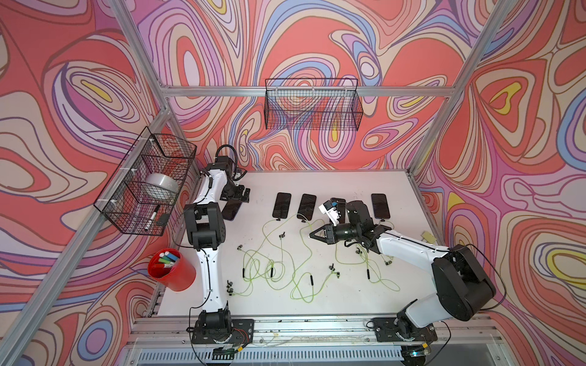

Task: Plug wired earphones into phones
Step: Pick up the phone at the center of the board.

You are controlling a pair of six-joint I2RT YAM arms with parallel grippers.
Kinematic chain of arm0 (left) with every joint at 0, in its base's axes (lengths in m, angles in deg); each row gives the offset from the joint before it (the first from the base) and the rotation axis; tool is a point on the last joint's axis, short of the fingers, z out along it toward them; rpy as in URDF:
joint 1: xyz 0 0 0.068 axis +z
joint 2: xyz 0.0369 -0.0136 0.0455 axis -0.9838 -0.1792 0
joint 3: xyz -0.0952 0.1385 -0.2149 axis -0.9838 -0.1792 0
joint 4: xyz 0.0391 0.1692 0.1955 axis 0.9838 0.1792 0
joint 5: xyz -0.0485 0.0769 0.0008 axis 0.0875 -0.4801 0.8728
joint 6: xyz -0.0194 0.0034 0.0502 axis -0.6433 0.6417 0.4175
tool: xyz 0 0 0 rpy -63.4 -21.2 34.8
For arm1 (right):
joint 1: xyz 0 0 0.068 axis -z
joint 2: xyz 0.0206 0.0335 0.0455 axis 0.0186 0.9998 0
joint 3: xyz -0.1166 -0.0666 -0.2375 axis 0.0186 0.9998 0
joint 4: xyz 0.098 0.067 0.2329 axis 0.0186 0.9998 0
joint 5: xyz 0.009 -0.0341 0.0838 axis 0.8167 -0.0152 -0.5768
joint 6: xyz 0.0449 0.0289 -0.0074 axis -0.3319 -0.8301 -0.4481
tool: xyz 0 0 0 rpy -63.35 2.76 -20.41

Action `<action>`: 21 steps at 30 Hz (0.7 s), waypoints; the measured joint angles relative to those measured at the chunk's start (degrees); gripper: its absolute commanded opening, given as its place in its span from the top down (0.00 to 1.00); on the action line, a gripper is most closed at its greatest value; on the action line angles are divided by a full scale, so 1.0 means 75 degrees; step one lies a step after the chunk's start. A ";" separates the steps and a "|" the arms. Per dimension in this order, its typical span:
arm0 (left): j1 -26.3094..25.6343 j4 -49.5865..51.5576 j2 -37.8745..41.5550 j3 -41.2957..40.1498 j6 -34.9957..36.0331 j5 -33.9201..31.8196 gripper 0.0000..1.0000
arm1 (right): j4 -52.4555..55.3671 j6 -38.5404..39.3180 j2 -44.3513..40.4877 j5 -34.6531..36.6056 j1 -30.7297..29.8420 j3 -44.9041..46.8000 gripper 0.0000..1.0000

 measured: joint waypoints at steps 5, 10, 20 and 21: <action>0.0184 0.0175 -0.0525 0.0437 0.0134 -0.0259 0.00 | 0.0058 -0.0047 -0.0096 0.0117 0.0000 0.0175 1.00; 0.0338 0.0239 -0.0933 0.0755 0.0152 -0.0396 0.00 | 0.0090 -0.0131 -0.0181 0.0216 0.0000 0.0347 1.00; 0.0338 0.0530 -0.1329 0.1110 0.0163 -0.0647 0.23 | 0.0085 -0.0224 -0.0233 0.0417 0.0000 0.0466 1.00; 0.0335 0.0589 -0.1329 0.1110 0.0160 -0.0676 0.24 | 0.0079 -0.0233 -0.0233 0.0420 0.0000 0.0466 1.00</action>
